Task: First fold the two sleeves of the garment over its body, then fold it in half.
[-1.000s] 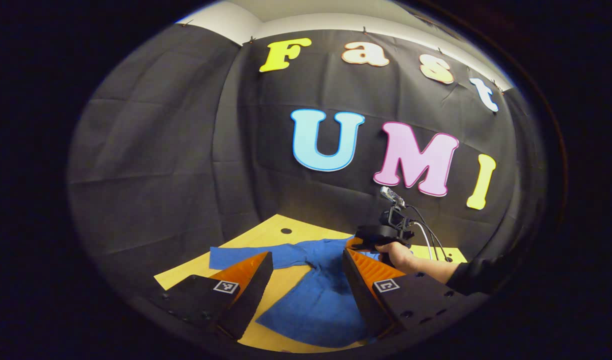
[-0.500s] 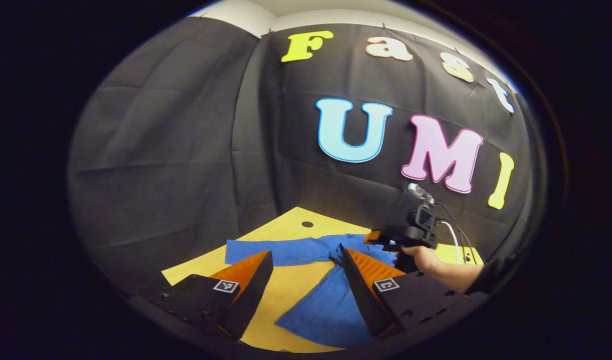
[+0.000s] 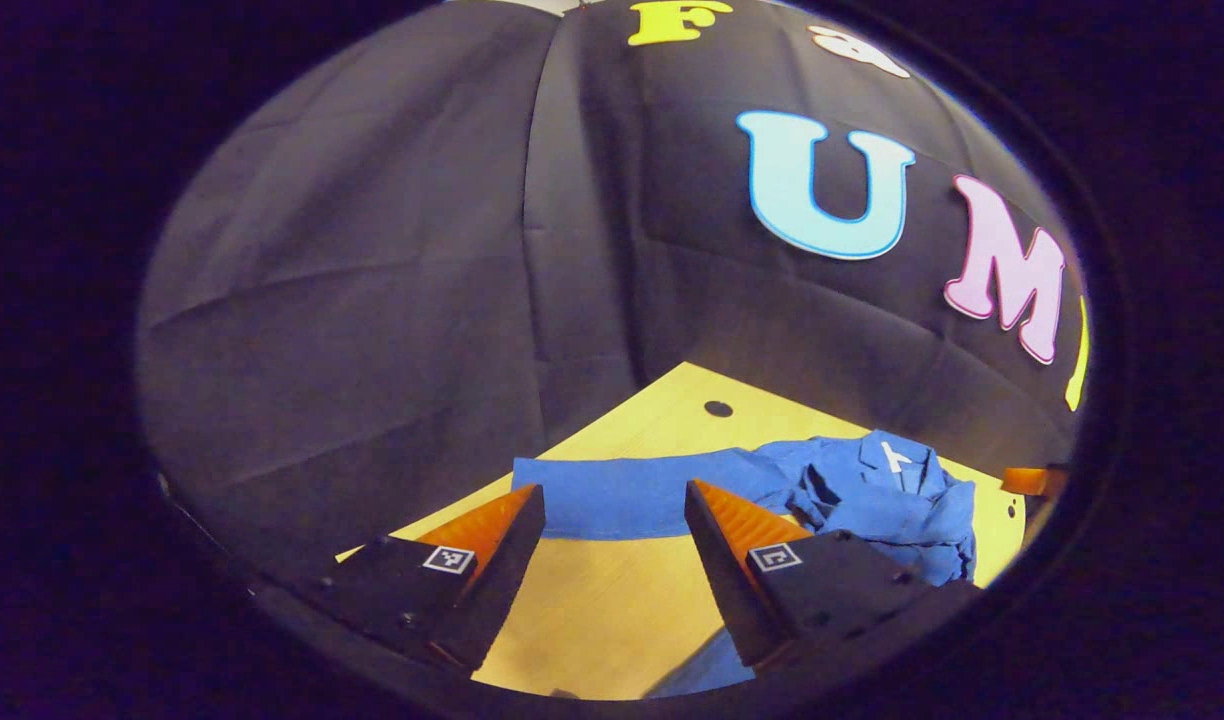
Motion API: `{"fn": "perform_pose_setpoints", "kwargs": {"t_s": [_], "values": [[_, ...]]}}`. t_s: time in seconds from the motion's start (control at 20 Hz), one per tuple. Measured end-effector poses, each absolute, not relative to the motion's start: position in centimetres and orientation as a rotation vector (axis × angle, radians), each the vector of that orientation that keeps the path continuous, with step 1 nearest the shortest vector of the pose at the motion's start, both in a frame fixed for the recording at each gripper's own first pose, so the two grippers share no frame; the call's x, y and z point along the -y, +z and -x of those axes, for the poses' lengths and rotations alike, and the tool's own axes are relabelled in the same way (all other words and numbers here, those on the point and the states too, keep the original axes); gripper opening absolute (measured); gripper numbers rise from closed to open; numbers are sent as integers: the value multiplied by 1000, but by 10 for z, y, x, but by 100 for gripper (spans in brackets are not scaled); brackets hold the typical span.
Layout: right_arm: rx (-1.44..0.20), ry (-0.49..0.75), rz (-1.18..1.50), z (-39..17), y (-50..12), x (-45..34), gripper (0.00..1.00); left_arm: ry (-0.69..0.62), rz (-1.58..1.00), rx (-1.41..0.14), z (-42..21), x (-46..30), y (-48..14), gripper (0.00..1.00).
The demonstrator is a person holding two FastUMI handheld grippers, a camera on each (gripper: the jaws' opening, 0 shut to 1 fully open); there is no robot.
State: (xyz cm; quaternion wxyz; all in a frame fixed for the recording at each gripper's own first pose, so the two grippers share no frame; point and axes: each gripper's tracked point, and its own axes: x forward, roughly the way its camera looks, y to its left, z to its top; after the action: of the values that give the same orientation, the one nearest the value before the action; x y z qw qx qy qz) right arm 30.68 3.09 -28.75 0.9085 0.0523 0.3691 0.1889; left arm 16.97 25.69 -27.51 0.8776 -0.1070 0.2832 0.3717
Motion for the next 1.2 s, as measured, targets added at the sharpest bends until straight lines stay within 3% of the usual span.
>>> {"fn": "perform_pose_setpoints", "kwargs": {"t_s": [0.35, 0.55, 0.8, 1.15, 1.2], "values": [[-589, 332, -41, -246, -205, 37, 98, 853, 202, -781, -177, -337, -372, 83], [-546, 302, -55, -213, -157, 51, 97, 835, 206, -841, -180, -353, -390, 83], [-628, 247, -109, -183, -136, 64, 97, 893, 233, -937, -172, -352, -416, 84], [-567, 210, -62, -182, -124, 88, 97, 810, 294, -931, -171, -352, -417, 84], [-570, 215, -52, -179, -127, 89, 97, 793, 295, -934, -174, -348, -420, 76]]}}
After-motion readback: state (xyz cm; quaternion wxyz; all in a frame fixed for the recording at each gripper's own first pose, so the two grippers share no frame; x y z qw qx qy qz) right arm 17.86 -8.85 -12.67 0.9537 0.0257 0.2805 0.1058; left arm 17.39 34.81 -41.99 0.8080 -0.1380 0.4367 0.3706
